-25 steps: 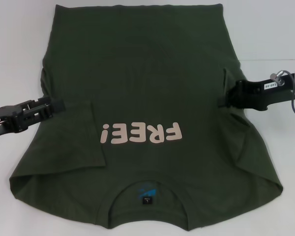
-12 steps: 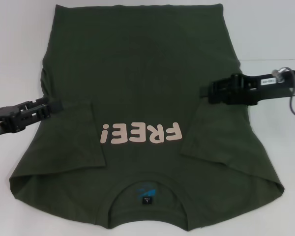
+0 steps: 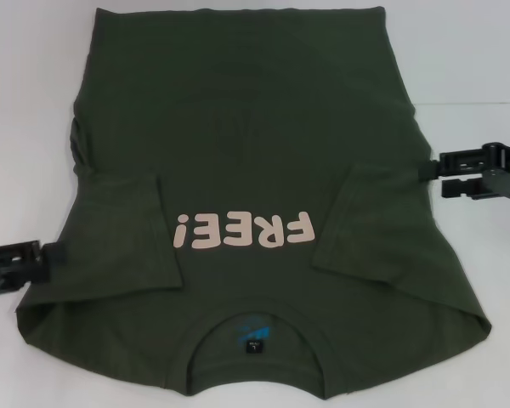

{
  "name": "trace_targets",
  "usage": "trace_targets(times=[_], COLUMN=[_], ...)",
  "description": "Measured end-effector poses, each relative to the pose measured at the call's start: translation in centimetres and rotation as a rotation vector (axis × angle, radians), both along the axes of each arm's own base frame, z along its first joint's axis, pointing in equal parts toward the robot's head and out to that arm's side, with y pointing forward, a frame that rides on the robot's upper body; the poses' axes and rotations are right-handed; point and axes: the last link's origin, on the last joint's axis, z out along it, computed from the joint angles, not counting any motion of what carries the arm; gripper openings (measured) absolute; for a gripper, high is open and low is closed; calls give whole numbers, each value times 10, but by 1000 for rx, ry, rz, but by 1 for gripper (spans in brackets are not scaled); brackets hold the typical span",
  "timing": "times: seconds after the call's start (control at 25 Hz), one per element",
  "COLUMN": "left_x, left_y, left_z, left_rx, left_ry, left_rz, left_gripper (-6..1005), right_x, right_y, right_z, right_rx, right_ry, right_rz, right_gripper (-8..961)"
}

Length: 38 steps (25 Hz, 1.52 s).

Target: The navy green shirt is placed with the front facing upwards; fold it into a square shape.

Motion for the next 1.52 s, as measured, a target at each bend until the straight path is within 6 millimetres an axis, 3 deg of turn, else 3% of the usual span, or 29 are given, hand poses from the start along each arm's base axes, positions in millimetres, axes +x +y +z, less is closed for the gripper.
trace_targets(times=[0.32, 0.68, 1.52], left_x=[-30, -53, -64], left_y=[-13, -7, 0], left_z=[6, -9, -21], left_rx=[-4, 62, 81], left_ry=[39, 57, 99], left_rz=[211, 326, 363], left_gripper=[642, 641, 642], right_x=[4, 4, 7], right_y=[-1, -2, -3], right_z=[2, 0, 2], right_rx=[12, 13, 24], right_ry=[-9, 1, 16], right_rz=[-2, -4, -19], right_gripper=[764, 764, 765])
